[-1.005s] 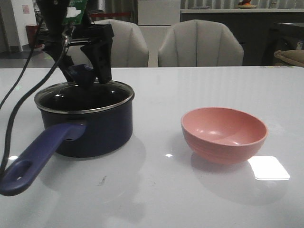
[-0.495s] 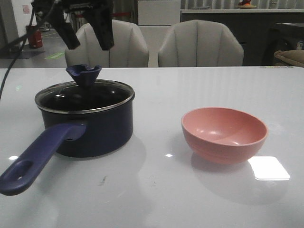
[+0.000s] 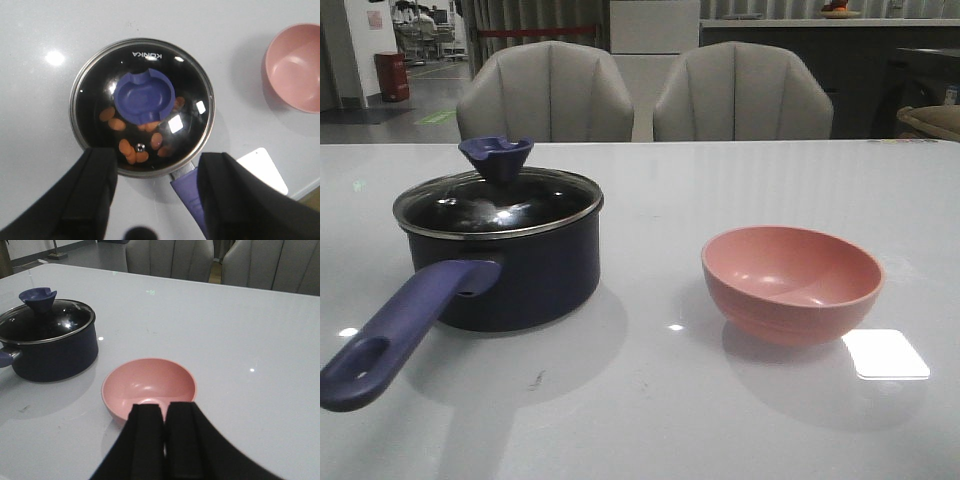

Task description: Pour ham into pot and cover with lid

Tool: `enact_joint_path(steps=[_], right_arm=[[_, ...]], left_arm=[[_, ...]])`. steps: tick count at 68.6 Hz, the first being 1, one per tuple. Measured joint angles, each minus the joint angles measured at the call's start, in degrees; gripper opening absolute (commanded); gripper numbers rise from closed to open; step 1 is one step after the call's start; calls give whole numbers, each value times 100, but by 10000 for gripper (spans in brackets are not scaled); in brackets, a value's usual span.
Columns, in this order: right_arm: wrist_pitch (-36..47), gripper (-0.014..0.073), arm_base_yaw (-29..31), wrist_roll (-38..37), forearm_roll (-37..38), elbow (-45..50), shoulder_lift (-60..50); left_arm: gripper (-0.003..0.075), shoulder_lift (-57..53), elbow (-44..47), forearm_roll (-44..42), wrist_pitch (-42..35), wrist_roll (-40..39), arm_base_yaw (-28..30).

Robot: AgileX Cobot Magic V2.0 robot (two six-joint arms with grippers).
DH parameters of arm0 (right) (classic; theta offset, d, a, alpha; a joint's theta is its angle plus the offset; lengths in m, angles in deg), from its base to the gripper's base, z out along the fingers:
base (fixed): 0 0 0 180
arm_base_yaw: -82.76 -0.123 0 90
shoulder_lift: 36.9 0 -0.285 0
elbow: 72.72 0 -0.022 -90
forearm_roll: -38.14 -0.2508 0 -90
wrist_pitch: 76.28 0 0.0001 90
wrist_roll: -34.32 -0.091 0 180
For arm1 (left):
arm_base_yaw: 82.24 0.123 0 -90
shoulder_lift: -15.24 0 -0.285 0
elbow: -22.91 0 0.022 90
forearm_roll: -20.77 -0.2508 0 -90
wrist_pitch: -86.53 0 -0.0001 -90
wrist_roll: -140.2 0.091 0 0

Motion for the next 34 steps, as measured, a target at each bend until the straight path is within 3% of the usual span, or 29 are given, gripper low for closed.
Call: enact_joint_path(steps=[34], right_arm=[[0,157,0,0,0,0,0]], left_arm=[[246,-3296,3197,-147,-1439,38,0]])
